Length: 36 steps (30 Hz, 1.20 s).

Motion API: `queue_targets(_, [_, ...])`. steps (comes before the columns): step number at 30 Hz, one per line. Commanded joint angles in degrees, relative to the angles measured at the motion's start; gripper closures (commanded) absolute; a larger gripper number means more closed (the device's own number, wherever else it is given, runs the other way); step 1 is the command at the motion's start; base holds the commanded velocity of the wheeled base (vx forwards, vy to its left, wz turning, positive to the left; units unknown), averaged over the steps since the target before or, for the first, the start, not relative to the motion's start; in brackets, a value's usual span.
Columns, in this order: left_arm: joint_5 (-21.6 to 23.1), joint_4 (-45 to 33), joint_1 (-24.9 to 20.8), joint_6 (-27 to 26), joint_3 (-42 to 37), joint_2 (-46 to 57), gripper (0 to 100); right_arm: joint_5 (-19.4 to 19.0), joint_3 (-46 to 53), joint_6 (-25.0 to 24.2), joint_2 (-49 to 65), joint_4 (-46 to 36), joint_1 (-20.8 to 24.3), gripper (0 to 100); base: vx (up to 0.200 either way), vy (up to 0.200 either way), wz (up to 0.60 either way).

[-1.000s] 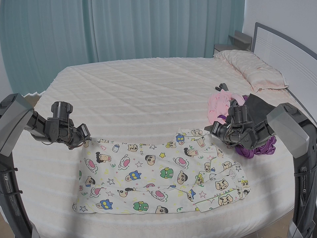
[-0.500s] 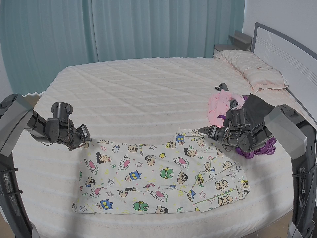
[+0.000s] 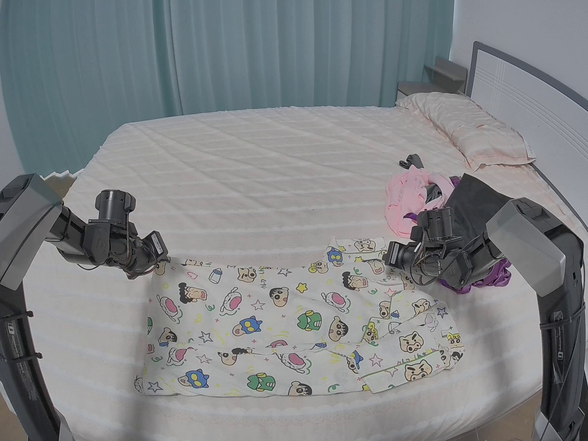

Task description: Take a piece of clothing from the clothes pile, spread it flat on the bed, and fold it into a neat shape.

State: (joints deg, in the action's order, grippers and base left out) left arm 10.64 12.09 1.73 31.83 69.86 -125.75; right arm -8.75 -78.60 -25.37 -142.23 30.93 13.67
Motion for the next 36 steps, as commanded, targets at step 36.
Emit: queue_targets(36, [0.2,0.6,0.3,-0.5,-4.2,5.2,100,-4.6,16.0,-3.5,10.7,16.1,-1.7,100,0.000,0.000,0.00])
